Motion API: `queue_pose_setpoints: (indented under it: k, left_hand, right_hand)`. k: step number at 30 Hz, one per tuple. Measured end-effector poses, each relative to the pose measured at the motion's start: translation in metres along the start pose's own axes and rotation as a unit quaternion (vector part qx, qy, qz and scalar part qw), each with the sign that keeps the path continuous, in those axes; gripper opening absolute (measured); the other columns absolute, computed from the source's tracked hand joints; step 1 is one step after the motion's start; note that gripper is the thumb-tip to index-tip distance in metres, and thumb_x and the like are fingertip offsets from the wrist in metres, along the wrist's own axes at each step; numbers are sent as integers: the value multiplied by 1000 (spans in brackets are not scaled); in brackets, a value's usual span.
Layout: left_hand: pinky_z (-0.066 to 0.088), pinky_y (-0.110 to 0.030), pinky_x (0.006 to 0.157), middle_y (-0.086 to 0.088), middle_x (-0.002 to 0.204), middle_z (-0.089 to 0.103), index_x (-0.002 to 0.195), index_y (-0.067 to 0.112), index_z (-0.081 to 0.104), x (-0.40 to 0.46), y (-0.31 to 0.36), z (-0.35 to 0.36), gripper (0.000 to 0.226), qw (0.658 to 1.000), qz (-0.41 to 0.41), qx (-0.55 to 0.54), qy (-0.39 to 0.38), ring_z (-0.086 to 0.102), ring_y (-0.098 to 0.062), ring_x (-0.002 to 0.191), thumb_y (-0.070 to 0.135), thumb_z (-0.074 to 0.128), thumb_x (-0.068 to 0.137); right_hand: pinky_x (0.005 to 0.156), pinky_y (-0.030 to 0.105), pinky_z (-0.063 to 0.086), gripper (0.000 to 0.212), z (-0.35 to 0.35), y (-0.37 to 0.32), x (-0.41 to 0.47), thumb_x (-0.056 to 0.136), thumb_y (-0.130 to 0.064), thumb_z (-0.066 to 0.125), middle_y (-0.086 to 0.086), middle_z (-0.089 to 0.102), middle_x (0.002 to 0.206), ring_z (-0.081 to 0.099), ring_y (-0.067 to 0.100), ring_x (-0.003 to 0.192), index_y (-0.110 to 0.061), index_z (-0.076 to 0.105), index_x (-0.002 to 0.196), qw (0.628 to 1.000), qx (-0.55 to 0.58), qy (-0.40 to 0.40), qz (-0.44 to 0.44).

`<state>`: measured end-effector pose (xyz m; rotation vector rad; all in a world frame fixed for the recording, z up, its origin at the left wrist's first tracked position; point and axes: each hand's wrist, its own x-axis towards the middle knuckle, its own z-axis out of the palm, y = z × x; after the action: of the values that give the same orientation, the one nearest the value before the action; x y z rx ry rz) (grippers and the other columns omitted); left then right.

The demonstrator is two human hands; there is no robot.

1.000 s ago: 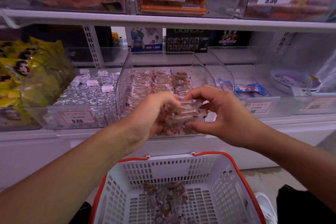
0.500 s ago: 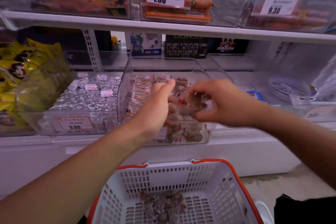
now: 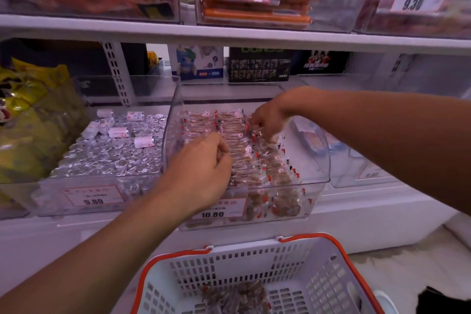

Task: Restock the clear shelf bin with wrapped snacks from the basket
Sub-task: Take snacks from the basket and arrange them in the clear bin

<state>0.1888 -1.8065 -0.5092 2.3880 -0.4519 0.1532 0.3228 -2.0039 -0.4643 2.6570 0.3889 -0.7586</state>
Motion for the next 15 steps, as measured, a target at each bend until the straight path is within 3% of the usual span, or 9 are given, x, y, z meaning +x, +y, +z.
queue_pose_setpoints:
  k: [3, 7, 11, 15]
  left_hand:
    - [52, -43, 75, 5, 78, 62, 97, 26, 57, 3, -1, 0, 9, 1000, -6, -16, 3, 60, -19, 76, 22, 48, 95]
    - [52, -43, 76, 7, 79, 63, 99, 26, 56, 3, -1, 0, 9, 999, -9, -30, 14, 61, -17, 79, 23, 49, 95]
    - [52, -43, 75, 7, 74, 64, 98, 26, 56, 0, -1, 0, 8, 999, -1, -29, 23, 60, -13, 75, 23, 49, 95]
    - [53, -43, 73, 6, 70, 64, 98, 28, 54, -2, -1, 1, 7, 1000, 6, -9, 27, 60, -10, 72, 26, 48, 94]
  right_hand:
    - [87, 39, 49, 59, -3, 3, -1, 80, -21, 73, 5, 57, 129, 57, 25, 111, -18, 52, 134, 1000, 17, 12, 13]
    - [94, 44, 50, 53, -2, 2, -4, 81, -23, 72, 3, 58, 121, 57, 25, 107, -21, 53, 130, 999, 21, 40, 23]
    - [79, 35, 49, 40, -1, 3, -5, 81, -22, 72, 2, 58, 110, 57, 22, 99, -18, 55, 117, 996, 36, 81, 24]
    - [79, 35, 50, 37, 2, 2, -5, 81, -21, 73, 1, 56, 103, 57, 22, 97, -17, 54, 113, 993, 39, 108, 38]
